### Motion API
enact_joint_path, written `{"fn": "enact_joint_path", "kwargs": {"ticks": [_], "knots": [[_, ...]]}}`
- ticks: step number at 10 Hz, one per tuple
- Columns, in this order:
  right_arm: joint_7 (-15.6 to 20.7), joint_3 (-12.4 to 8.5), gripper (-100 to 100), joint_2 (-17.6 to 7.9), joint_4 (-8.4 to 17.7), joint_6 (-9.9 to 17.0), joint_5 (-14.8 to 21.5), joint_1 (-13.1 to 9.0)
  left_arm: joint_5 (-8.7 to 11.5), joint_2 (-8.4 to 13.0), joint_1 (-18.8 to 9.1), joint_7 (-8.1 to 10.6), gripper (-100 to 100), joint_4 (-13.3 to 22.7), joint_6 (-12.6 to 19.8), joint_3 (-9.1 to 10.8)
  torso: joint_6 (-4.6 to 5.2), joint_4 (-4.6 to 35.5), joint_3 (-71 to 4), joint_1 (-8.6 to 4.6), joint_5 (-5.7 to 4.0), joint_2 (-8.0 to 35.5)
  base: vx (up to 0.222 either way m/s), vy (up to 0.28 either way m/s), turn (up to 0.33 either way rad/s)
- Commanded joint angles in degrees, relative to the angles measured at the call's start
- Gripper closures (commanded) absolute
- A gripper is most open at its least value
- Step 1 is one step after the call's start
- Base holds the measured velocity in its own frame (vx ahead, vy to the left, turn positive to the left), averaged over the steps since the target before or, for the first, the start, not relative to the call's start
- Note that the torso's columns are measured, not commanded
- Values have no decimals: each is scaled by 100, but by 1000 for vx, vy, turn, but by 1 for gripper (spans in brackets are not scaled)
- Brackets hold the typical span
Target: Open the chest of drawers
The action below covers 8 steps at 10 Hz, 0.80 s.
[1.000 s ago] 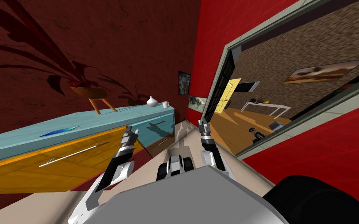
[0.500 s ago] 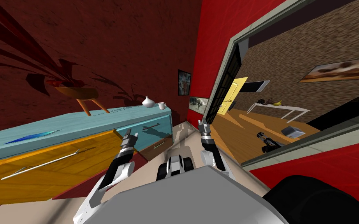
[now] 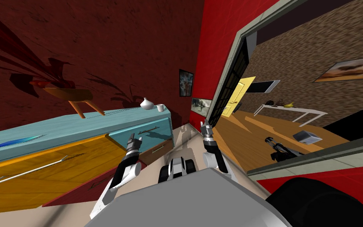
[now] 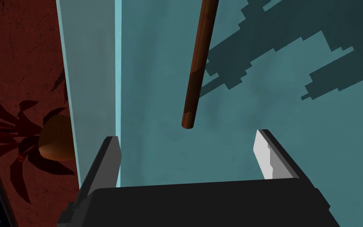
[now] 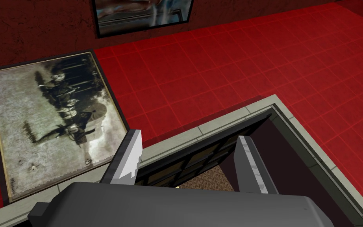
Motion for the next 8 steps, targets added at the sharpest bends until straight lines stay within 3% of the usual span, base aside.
{"fn": "enact_joint_path", "kwargs": {"ticks": [1,4,5,6,8], "knots": [[0,0,0,0,0,0,0,0,42,-382,-28,19,-100,91,26,38,0,1,1,1,0,1,21,-33,12],[0,-1,0,-1,0,0,0,0,60,-308,19,9,-100,-219,284,81,0,-3,-8,5,1,-16,58,6,-7],[0,-1,0,-1,0,0,0,1,53,-316,16,9,-100,-171,223,69,0,-7,-16,1,0,-27,48,12,-3],[0,-1,0,-1,0,0,0,0,42,-317,5,16,100,-15,91,38,0,-3,-4,-8,-2,-5,-41,-11,14],[0,0,0,0,0,0,0,-2,46,-311,19,9,100,-203,203,47,13,-25,6,-1,24,-6,-57,-24,20]]}}
